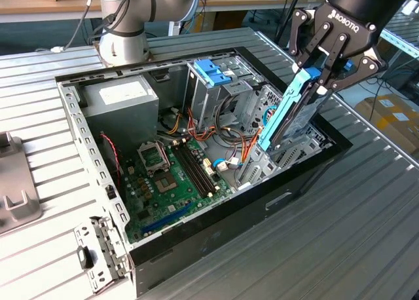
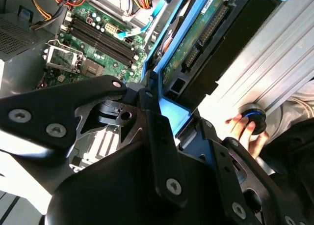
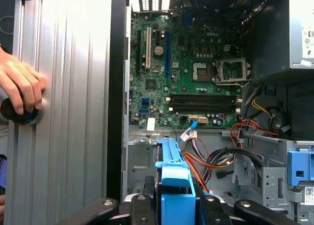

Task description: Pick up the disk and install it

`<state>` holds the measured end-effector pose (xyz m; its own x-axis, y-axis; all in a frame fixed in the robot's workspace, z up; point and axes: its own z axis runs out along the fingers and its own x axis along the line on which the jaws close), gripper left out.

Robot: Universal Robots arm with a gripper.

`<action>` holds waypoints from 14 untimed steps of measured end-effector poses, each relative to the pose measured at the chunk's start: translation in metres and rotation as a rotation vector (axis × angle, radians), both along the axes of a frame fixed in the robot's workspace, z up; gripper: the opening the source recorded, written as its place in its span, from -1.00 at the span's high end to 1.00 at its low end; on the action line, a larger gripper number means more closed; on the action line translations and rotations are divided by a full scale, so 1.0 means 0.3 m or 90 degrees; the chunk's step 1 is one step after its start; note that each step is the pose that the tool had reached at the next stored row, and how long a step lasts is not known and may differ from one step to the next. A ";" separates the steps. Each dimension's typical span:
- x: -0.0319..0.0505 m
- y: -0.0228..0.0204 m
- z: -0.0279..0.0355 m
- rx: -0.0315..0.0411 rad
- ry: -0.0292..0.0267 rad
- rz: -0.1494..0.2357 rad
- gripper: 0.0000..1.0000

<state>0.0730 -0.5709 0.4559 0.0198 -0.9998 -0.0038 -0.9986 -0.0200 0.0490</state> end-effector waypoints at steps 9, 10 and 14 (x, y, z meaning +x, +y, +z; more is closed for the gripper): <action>0.006 0.001 -0.015 -0.0004 0.0003 0.000 0.26; 0.006 0.001 -0.017 -0.0005 0.0003 0.000 0.26; 0.006 0.001 -0.025 -0.0005 0.0004 0.000 0.26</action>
<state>0.0749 -0.5707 0.4483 0.0202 -0.9998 -0.0030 -0.9986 -0.0203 0.0496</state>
